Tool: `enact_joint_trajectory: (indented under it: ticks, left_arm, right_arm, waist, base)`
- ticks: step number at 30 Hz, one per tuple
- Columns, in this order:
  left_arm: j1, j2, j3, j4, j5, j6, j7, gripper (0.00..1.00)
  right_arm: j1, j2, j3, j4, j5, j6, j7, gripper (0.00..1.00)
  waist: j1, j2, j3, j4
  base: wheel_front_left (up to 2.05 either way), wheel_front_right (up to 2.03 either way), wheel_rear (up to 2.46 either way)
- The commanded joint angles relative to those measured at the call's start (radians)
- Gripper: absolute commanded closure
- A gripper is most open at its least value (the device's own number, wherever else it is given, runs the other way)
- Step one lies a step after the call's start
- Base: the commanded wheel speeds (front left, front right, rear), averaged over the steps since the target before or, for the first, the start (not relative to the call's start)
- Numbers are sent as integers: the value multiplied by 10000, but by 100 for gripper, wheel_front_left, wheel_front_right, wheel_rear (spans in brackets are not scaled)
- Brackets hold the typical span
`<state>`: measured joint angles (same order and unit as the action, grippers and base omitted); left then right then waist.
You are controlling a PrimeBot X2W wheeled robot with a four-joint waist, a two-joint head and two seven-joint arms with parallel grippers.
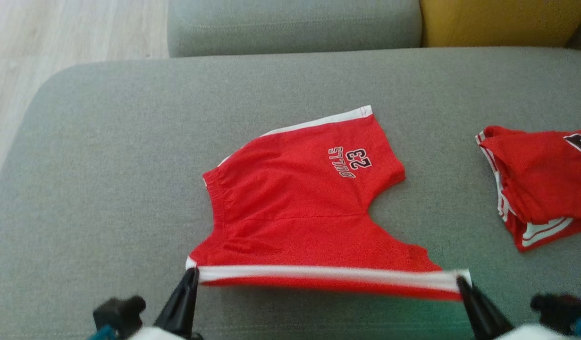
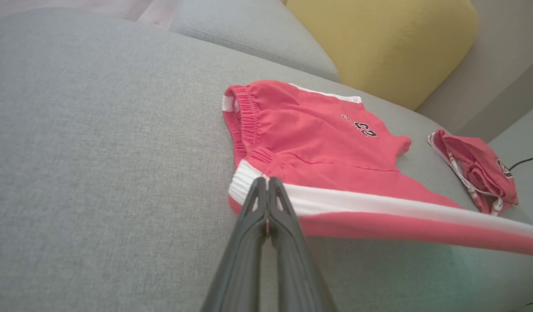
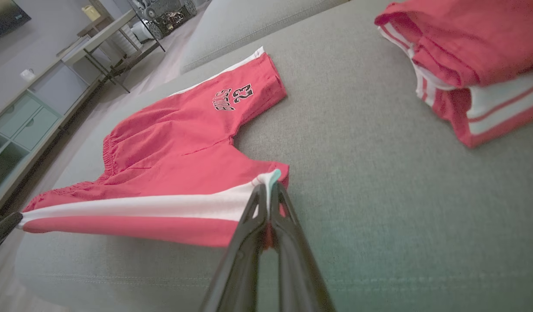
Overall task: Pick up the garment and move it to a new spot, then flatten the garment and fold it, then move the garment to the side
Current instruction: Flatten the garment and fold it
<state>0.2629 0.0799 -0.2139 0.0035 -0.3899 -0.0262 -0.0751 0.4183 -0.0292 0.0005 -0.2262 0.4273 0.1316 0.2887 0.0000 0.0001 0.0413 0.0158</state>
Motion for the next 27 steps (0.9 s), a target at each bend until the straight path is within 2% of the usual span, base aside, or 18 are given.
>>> enact_joint_trajectory:
  ticks: [1, 5, 9, 13, 19, 27]
  left_arm:
    - [-757, 259, 572, -346, -35, 87, 15, 100]
    - [-1673, 416, 503, -156, -135, -123, 460, 100]
    - [-2861, 475, 525, 293, -320, -276, 813, 100]
    - [-4150, 457, 435, 982, -478, -445, 1105, 100]
    - [-6105, 272, 202, 2329, -651, -668, 1072, 100]
    - [-8338, 56, -48, 4546, -953, -877, 653, 100]
  right_arm:
    - [-885, -212, -145, -341, -218, -9, 13, 100]
    - [-2418, -234, -110, 2, -560, -9, 194, 100]
    - [-4282, -640, 35, 988, -593, -9, 337, 100]
    - [-6215, -1041, 285, 2417, -660, -9, 225, 100]
    - [-8802, -1207, 680, 4925, -525, -9, -286, 100]
    - [-11316, -1318, 1368, 7826, -306, -9, -1299, 100]
  waist:
    - [0, -1, 123, 7]
    - [0, -1, 477, 84]
    - [0, -1, 954, 231]
    - [0, -1, 1542, 468]
    - [0, -1, 2329, 876]
    - [0, -1, 3141, 1124]
  base:
    - [0, 0, 0]
    - [0, 0, 0]
    - [0, 0, 0]
    - [0, 0, 0]
    - [0, 0, 0]
    - [0, 0, 0]
